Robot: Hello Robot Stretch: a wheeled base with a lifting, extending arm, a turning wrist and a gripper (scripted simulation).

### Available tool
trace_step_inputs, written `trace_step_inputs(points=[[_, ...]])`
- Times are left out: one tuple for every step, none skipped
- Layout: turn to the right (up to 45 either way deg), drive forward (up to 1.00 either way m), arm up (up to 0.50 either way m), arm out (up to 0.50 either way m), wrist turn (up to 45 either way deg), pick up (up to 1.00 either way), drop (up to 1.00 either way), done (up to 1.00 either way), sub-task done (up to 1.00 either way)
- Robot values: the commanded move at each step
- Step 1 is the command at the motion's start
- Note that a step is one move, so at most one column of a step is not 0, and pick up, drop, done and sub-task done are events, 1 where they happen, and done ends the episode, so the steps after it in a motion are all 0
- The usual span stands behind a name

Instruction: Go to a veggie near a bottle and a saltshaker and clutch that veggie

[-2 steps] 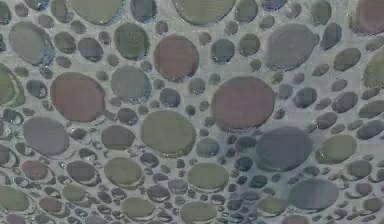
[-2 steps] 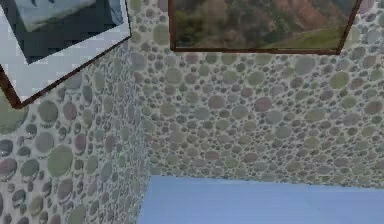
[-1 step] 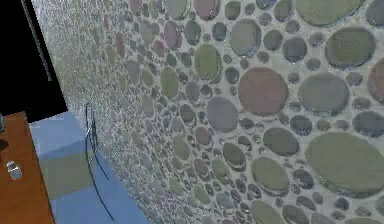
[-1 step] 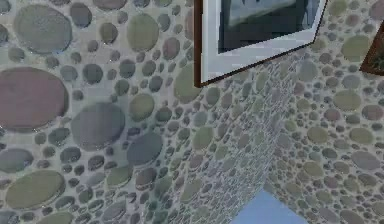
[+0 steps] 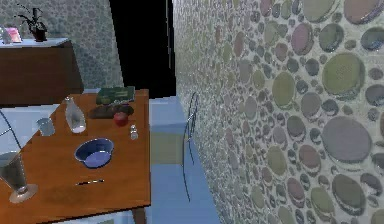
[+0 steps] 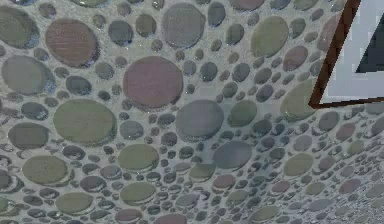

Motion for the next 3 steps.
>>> trace_step_inputs(points=[[-3.0,0.0,0.0,0.0,0.0,0.0,0.0,0.0,0.0],[0.0,0.55,0.0,0.0,0.0,0.0,0.0,0.0,0.0],[-45.0,0.0,0.0,0.0,0.0,0.0,0.0,0.0,0.0]])
